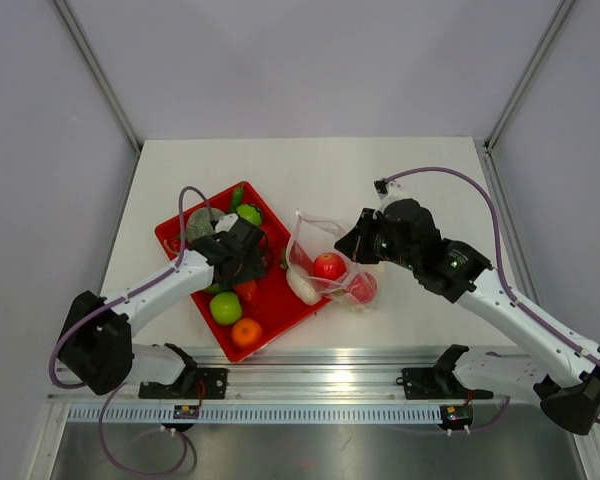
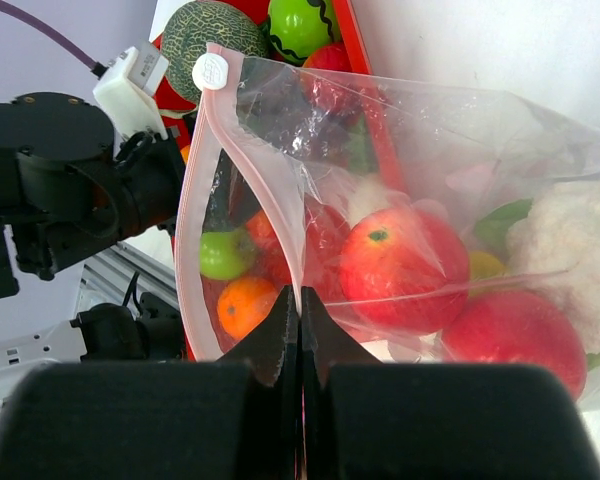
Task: Place the food in the zip-top bag and seal the zipper
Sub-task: Pick up the fake fruit from the bin, then place the fake fruit in the zipper food storage bag.
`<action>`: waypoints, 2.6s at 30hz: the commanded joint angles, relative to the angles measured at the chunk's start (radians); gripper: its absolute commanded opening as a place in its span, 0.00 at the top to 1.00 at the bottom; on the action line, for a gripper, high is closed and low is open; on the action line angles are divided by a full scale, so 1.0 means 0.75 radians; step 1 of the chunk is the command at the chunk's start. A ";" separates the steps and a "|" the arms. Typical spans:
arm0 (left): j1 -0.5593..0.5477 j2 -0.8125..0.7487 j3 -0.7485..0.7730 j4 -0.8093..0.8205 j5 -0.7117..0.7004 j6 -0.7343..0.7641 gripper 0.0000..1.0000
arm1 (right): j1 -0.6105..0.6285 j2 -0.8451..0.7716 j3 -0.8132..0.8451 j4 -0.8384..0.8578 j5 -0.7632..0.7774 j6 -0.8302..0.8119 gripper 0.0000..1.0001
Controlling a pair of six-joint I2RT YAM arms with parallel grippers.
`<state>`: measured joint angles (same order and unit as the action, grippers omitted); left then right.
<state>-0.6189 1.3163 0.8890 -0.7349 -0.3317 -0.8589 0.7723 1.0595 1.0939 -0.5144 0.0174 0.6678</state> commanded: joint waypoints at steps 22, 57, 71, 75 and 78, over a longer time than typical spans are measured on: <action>0.026 -0.116 -0.057 0.041 -0.022 -0.017 0.68 | 0.015 -0.034 0.030 0.021 0.028 -0.007 0.99; -0.347 -0.092 0.702 0.090 0.399 0.131 0.62 | 0.017 -0.006 0.063 0.035 0.008 0.016 0.99; -0.365 -0.131 0.829 -0.039 0.260 0.243 0.06 | 0.017 -0.038 0.041 0.027 0.018 0.026 0.99; -0.312 -0.188 0.840 -0.084 0.180 0.268 0.17 | 0.017 -0.042 0.033 0.033 0.014 0.028 0.99; -0.226 -0.211 0.784 -0.110 0.207 0.266 0.26 | 0.019 -0.046 0.028 0.035 0.014 0.028 0.99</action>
<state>-0.8345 1.1908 1.4746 -0.7986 -0.1326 -0.6842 0.7727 1.0546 1.0939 -0.5205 0.0250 0.6781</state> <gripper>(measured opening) 0.760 0.012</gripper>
